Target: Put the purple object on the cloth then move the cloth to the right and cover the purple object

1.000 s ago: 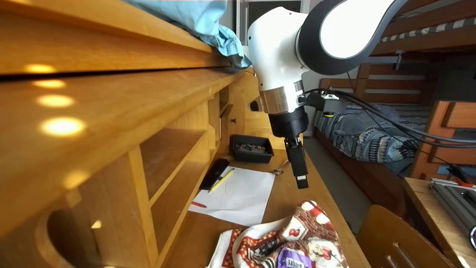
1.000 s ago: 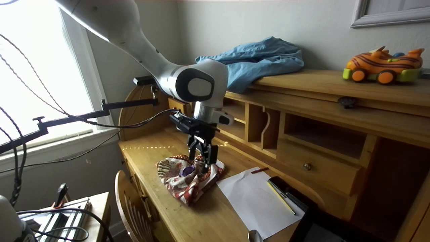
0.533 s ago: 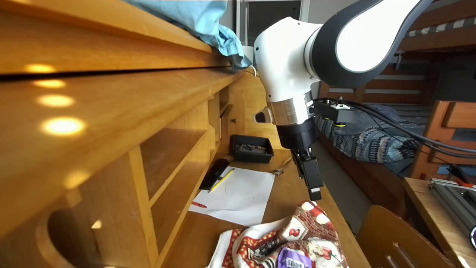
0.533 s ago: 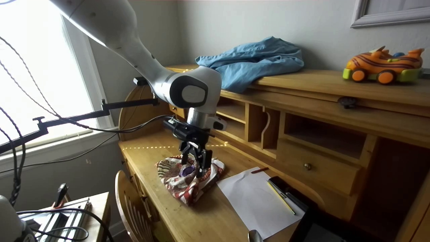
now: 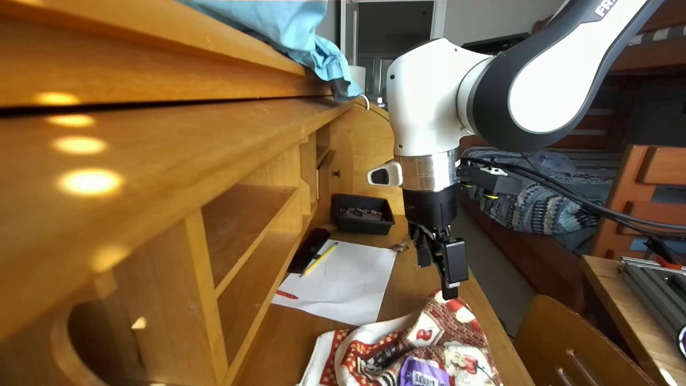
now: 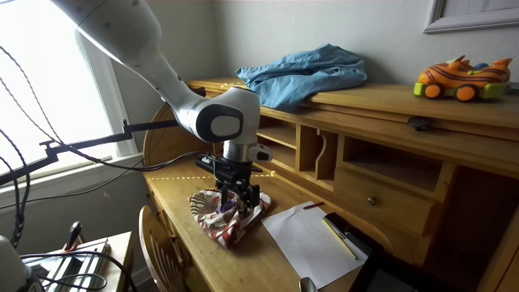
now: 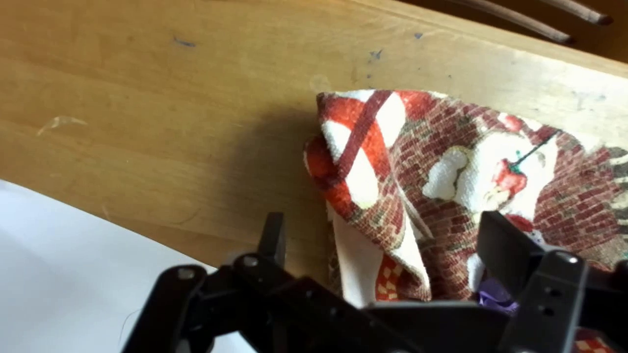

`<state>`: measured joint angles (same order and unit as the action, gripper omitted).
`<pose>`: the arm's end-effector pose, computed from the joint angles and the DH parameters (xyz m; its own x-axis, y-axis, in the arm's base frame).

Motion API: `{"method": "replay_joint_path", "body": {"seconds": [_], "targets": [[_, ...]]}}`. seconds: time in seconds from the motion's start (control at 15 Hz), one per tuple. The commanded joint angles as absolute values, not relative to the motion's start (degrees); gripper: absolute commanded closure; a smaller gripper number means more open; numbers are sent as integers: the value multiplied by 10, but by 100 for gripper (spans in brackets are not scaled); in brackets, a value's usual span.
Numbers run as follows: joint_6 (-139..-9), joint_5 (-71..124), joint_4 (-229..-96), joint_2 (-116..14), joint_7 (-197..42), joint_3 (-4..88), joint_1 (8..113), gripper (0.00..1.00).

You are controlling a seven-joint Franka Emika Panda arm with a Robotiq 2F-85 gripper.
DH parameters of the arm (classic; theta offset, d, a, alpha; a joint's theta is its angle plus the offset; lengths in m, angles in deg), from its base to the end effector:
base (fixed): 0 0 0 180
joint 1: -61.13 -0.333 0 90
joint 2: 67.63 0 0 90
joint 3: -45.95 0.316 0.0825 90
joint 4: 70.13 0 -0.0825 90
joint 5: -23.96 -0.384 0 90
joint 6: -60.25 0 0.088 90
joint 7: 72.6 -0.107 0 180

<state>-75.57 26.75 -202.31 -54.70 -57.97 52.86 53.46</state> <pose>0.4917 0.1284 0.2358 0.8425 0.5161 -0.1544 0.5168 -0.8552 -0.0393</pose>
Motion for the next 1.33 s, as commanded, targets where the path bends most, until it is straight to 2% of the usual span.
{"method": "replay_joint_path", "body": {"seconds": [0.0,0.73,0.8,0.87,1.0,1.27], "targets": [[-809,270,-2059,-562,-532,538,549,0],[-838,241,-2089,-553,-452,559,568,0],[-836,239,-2090,-552,-448,561,570,3],[-835,238,-2091,-551,-446,562,571,26],[-837,238,-2092,-549,-447,562,573,31],[-850,243,-2086,-539,-464,551,581,61]]}}
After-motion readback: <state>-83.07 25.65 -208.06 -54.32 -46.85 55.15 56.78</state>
